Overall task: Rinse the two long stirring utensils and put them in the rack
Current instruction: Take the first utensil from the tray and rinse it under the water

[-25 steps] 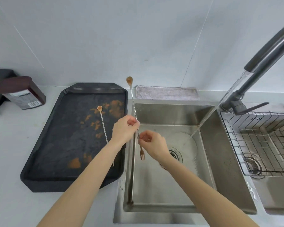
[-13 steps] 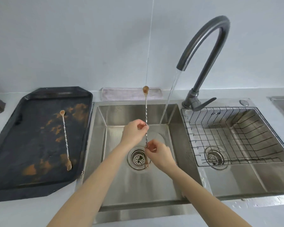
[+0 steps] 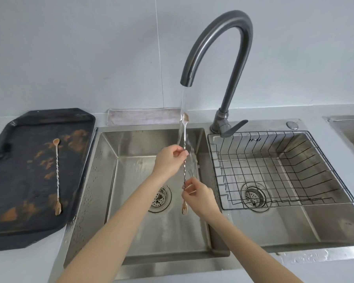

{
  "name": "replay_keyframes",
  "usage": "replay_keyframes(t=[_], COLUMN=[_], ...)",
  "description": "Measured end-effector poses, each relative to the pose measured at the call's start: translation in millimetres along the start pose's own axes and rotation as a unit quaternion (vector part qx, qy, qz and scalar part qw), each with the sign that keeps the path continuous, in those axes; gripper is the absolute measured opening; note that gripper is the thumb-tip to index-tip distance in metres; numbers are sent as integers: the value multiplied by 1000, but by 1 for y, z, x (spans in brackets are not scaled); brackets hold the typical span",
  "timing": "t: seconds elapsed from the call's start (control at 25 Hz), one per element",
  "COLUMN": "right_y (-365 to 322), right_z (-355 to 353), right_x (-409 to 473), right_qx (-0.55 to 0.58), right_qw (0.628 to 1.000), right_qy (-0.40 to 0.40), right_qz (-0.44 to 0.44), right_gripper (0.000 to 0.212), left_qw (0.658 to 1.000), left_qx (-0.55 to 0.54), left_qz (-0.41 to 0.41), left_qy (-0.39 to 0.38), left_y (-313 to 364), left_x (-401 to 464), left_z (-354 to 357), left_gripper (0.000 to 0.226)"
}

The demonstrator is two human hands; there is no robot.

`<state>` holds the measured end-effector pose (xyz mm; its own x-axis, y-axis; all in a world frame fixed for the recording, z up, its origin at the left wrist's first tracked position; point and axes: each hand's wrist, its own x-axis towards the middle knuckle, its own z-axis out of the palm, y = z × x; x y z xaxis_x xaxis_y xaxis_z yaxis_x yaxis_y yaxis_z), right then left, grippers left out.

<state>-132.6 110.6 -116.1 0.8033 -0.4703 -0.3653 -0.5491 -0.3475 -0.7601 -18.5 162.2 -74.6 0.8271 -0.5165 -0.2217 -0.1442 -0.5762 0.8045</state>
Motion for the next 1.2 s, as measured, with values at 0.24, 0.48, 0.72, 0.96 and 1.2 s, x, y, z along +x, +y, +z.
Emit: replay_keyframes(t=[0.24, 0.48, 0.72, 0.96, 1.2], right_y=[6, 8, 16, 18, 18], right_z=[-6, -8, -11, -18, -13], right_x=[9, 12, 4, 1, 4], right_qx=[-10, -14, -22, -25, -35], right_qw=[1000, 1000, 999, 999, 999], right_qy=[-21, -25, -30, -25, -32], right_qz=[-2, 0, 3, -8, -5], right_gripper=[11, 12, 10, 10, 11], left_qw=[991, 975, 956, 954, 965], left_qx=[-120, -213, -291, -297, -254], left_qz=[22, 0, -40, -46, -41], left_qy=[52, 61, 18, 5, 54], left_y=[37, 46, 45, 47, 46], left_x=[18, 31, 27, 28, 27], left_z=[-15, -23, -22, -22, -25], left_gripper=[21, 20, 25, 26, 7])
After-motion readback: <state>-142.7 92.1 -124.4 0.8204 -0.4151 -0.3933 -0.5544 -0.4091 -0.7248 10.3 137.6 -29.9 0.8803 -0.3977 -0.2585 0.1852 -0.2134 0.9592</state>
